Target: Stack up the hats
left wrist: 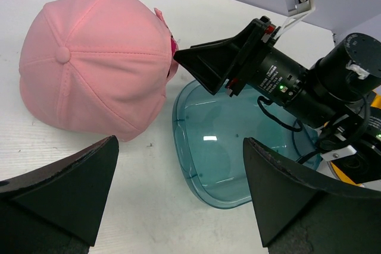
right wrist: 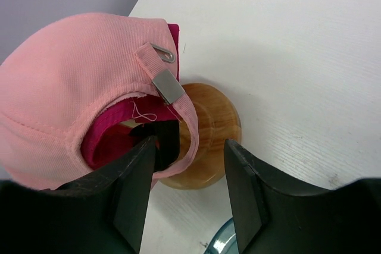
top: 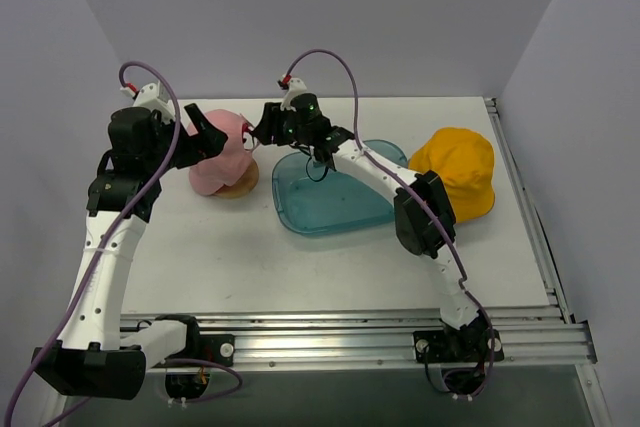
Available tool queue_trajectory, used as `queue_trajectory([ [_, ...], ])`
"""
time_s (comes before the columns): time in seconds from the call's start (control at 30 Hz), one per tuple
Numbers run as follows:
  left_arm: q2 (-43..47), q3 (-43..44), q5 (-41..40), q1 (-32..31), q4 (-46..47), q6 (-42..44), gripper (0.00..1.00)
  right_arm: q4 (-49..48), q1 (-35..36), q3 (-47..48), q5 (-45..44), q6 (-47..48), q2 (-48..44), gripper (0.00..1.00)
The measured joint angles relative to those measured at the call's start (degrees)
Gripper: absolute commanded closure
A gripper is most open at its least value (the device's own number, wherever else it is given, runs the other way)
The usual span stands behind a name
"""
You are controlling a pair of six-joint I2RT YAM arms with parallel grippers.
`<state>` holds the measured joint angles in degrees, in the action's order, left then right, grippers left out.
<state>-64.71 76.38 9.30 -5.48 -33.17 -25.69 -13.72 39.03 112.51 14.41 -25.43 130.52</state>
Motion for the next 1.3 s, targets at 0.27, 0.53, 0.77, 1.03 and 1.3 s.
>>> queue_trajectory([
  [0.27,-1.79,1.42,-2.34,-6.82,0.17,0.46,0.06,4.61,-0.26,-4.39,-3.82,2.56,-9.01,0.53],
  [0.53,0.2,-1.51,-5.49,-18.58,5.18,-0.22,0.06,11.61,-0.74,-11.02,-9.07,3.96,-21.57,0.26],
  [0.77,4.13,-7.63,-5.6,-25.79,12.55,-0.44,0.06,17.68,-0.81,-23.54,-14.82,3.85,-36.81,0.0],
  [1.03,8.72,-15.21,-5.64,-30.71,20.15,-0.72,0.06,18.21,0.24,-37.88,-24.2,1.18,-53.09,0.0],
  [1.3,8.15,-21.18,-5.73,-34.23,26.32,0.46,0.06,17.25,3.96,-49.62,-28.06,-0.98,-65.4,0.0],
])
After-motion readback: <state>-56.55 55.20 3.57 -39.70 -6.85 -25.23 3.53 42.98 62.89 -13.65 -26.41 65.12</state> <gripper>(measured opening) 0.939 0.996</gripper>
